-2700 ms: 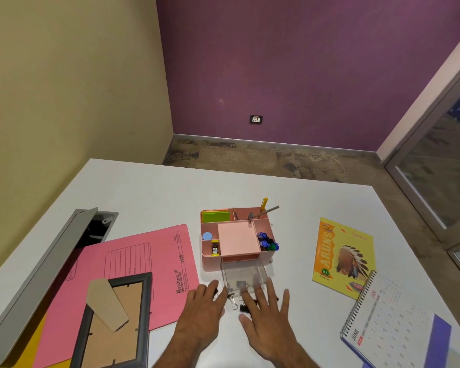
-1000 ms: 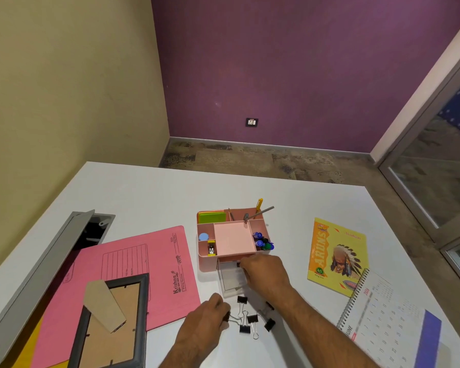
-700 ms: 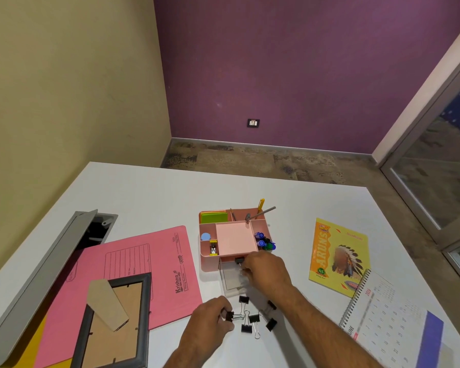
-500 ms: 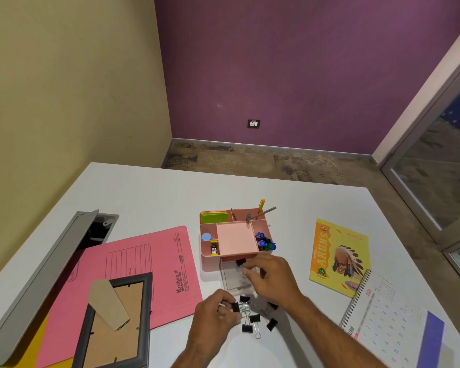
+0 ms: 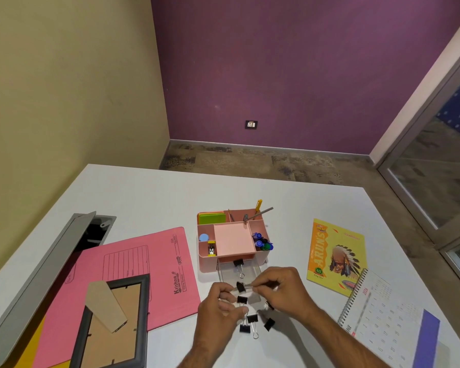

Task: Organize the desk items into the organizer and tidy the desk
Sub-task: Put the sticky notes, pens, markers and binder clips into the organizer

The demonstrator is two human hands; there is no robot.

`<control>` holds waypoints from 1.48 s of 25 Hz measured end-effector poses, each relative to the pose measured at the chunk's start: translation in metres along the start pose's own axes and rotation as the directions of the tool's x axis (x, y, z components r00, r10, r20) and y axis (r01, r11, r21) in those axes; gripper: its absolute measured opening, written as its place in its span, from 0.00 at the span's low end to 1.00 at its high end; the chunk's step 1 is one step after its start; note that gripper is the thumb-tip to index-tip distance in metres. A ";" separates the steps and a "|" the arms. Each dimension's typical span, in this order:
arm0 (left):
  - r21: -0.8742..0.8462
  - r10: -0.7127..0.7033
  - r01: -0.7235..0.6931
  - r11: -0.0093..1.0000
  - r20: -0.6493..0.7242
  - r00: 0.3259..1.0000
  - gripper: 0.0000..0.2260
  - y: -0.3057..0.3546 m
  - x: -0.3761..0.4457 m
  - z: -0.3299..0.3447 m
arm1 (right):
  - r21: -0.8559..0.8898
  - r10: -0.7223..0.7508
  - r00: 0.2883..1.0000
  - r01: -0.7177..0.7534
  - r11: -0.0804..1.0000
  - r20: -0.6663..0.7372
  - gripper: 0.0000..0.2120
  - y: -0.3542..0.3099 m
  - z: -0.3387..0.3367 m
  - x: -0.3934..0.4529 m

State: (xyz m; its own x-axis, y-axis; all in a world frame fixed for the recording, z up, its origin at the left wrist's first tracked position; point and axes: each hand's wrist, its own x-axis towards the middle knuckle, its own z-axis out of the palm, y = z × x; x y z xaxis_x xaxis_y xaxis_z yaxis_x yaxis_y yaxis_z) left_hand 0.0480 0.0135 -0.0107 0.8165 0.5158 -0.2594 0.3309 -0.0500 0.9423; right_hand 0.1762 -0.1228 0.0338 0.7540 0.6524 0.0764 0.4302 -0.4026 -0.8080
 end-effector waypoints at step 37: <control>0.470 0.575 -0.701 0.537 0.404 0.712 0.07 -0.027 0.007 -0.005 | 0.012 0.062 0.973 -0.066 0.998 0.220 0.14 -0.005 0.010 -0.011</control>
State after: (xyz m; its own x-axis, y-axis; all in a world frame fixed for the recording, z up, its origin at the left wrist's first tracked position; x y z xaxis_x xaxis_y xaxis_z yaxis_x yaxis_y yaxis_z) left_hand 0.0421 0.0230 -0.0369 0.9623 -0.0070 0.2720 -0.1722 -0.7898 0.5888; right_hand 0.1606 -0.1215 0.0311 0.6514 0.7515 -0.1046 0.3731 -0.4373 -0.8183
